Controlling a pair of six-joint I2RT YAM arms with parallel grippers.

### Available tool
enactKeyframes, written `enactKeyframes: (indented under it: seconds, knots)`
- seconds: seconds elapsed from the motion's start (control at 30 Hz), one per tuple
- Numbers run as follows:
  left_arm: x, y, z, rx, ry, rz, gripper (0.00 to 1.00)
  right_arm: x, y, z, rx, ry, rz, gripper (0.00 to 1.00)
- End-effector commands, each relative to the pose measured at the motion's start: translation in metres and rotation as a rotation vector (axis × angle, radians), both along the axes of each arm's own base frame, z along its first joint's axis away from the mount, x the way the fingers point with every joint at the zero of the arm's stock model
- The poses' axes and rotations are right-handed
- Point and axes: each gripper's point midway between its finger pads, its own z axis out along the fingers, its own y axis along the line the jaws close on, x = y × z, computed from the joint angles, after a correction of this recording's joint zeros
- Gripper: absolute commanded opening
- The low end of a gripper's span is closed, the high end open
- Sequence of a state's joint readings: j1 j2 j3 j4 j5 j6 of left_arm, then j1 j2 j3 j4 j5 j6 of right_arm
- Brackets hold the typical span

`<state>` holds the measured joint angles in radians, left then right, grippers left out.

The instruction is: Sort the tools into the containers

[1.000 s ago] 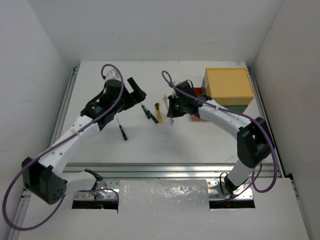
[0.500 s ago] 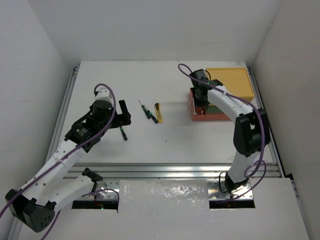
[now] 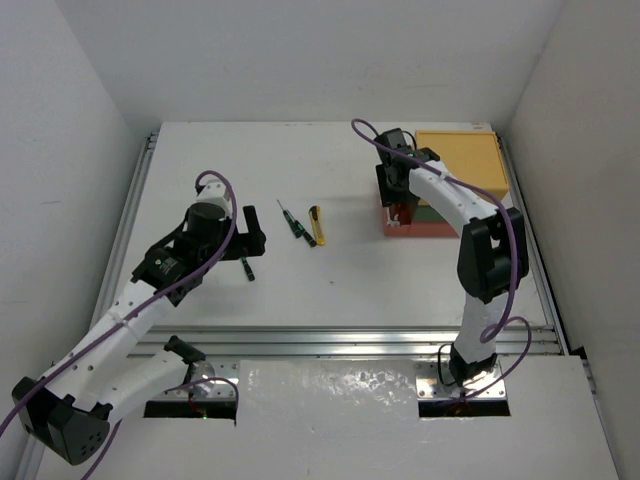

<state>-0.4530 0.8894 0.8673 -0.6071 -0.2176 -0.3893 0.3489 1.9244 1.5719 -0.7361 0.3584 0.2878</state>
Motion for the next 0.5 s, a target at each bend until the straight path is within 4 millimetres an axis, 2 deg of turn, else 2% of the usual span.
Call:
enactKeyframes:
  seconds: [0.0,0.13,0.23,0.27,0.3,0.37,0.43,0.47]
  knots:
    - [0.004,-0.007,0.018,-0.03,-0.072,-0.032,1.0,0.007,0.004,0.043,0.061,-0.109,-0.004,0.46]
    - [0.004,-0.007,0.018,-0.034,-0.075,-0.033,1.0,-0.004,0.022,0.063,0.128,-0.16,0.04,0.45]
    - [0.003,-0.007,0.019,-0.035,-0.077,-0.033,1.0,-0.013,0.035,0.062,0.136,-0.156,0.079,0.38]
    - [0.003,-0.007,0.018,-0.033,-0.076,-0.031,1.0,-0.015,0.037,0.057,0.135,-0.145,0.079,0.24]
    - [0.003,-0.007,0.018,-0.033,-0.076,-0.031,1.0,-0.017,0.037,0.054,0.132,-0.133,0.076,0.18]
    - [0.003,-0.006,0.018,-0.033,-0.076,-0.028,1.0,-0.025,0.041,0.041,0.142,-0.104,0.087,0.18]
    - [0.003,-0.006,0.018,-0.034,-0.078,-0.026,1.0,-0.021,0.054,0.039,0.183,-0.137,0.125,0.18]
    - [0.004,-0.006,0.018,-0.033,-0.078,-0.027,1.0,-0.024,0.066,0.03,0.201,-0.118,0.177,0.17]
